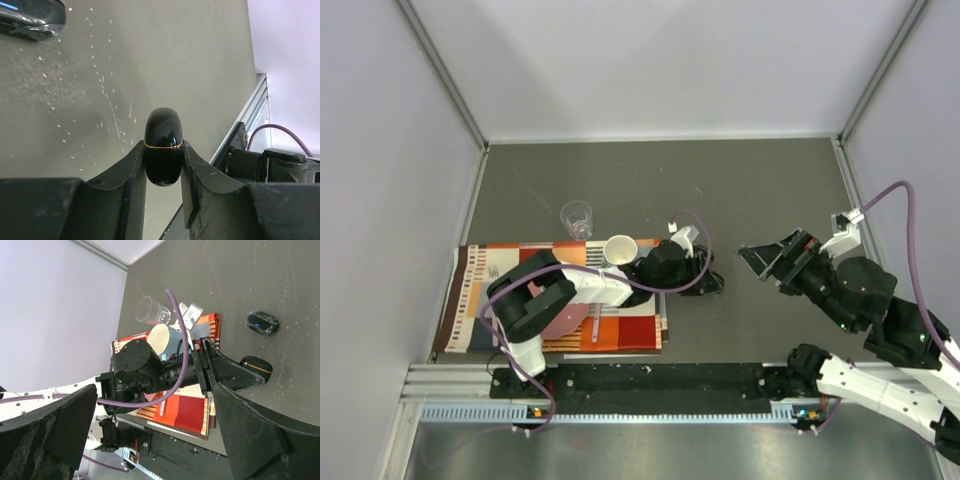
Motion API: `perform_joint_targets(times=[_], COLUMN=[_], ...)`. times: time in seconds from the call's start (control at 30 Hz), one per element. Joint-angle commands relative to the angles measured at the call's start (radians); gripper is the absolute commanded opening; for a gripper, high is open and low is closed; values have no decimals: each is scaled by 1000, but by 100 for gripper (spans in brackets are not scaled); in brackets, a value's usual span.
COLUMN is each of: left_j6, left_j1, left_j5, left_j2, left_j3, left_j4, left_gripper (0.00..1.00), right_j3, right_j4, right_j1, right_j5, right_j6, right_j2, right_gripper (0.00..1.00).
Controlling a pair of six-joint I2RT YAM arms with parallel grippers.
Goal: Insert the wireless bluetooth earbuds into the charging case
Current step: Place the charging case at the center of the board.
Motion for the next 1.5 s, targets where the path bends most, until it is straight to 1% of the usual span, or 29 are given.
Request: perform_joint_targets(times=[0.0, 0.3, 0.47, 0.6, 0.73, 0.83, 0.97, 1.1, 1.23, 1.43, 1.47], left_j6=[10, 8, 31, 21, 16, 27, 48, 66, 79, 85, 86], left_j1=[8, 29, 31, 31, 33, 33, 45, 51, 56, 54, 56], left_j5=[-57, -54, -58, -43, -49, -64, -67, -69, -60, -58, -58], left_j2=[-2, 19, 45, 73, 88, 87, 88, 90, 93, 94, 91], left_j3=[14, 5, 43, 57, 65, 68, 80, 103, 115, 123, 123], left_j4=[17, 15, -45, -48, -63, -95, -126, -174, -200, -231, -231], left_gripper=[5, 7, 10, 13, 13, 20, 23, 30, 40, 43, 45], right_j3=[5, 1, -5, -7, -11, -11, -13, -16, -18, -19, -19], right_j4=[-8, -11, -12, -15, -15, -14, -15, -14, -14, -14, -14], right_j1=[-9, -9, -9, -9, -7, -9, -9, -9, -7, -9, -9], right_j5=[18, 20, 24, 30, 35, 37, 38, 40, 40, 41, 38], right_j6=[-21, -23, -20, -25, -23, -25, -21, -21, -20, -21, -21], right_j2=[-23, -27, -34, -41, -47, -46, -46, -46, -49, -52, -53], right_gripper=[99, 99, 99, 99, 99, 99, 99, 99, 99, 99, 99])
